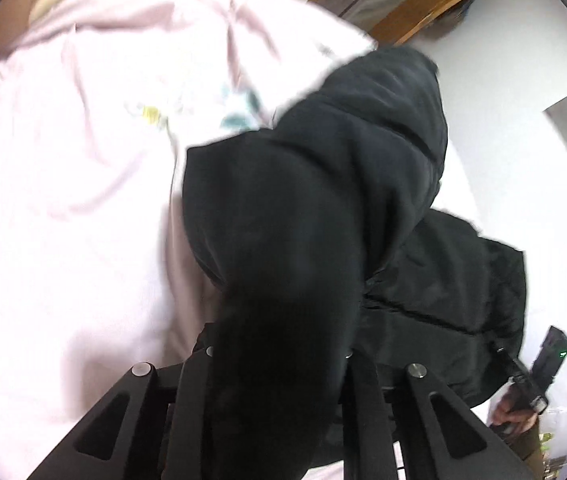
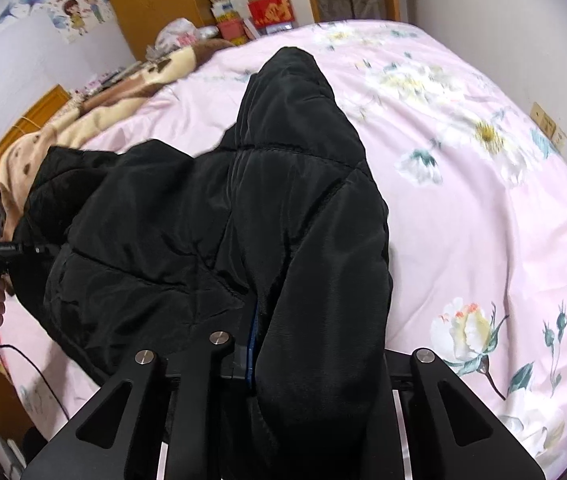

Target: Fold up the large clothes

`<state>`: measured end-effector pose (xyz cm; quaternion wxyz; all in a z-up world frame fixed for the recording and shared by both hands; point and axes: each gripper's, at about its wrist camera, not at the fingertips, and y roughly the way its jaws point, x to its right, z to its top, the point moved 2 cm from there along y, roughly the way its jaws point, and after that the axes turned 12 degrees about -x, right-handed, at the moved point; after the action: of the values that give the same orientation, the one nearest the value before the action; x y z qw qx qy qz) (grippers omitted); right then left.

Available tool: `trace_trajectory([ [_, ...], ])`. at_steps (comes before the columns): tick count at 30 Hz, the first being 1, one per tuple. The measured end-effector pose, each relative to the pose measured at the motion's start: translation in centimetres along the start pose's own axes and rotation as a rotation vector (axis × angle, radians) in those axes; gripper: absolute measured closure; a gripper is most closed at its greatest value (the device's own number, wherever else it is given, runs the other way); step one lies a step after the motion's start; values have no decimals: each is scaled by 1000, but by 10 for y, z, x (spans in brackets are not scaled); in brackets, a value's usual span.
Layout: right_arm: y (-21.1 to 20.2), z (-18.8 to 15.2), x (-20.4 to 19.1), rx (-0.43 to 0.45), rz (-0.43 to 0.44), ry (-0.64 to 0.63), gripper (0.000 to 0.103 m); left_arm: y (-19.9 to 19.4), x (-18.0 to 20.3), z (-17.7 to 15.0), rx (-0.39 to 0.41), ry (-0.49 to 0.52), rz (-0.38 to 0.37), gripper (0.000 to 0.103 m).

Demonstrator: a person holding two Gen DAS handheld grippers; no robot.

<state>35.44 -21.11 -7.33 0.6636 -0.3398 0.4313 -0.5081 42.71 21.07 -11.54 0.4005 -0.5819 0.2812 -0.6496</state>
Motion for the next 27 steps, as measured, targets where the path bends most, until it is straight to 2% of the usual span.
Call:
trace_trajectory([
  [4,-18,6,-22,56,54,-32,84,-30,-1,2,41,49,60,85],
  [8,-21,8,-54,92,120,-75,85,-63,-8,-23,84,35,99,86],
  [11,-8,2,-75,78,176,-95,85,-67,-42,-40,103,-19,123,86],
  [12,-2,-2,-81,73,184,-106,85,-73,-31,-48,104,-27,130,85],
  [15,18,-12,-89,45,191,-106,85,-59,-48,-63,74,-54,184,85],
  [19,33,-21,-82,19,167,-70,85,-46,-63,-70,62,-105,198,81],
  [20,35,-23,-80,18,162,-71,85,-47,-61,-79,67,-111,198,78],
  [23,39,-26,-81,15,123,-87,84,-39,-67,-77,61,-120,204,71],
  [25,44,-28,-84,15,76,-113,77,-35,-70,-76,54,-122,214,66],
  [27,48,-25,-87,13,40,-121,71,-31,-70,-71,48,-118,239,56],
])
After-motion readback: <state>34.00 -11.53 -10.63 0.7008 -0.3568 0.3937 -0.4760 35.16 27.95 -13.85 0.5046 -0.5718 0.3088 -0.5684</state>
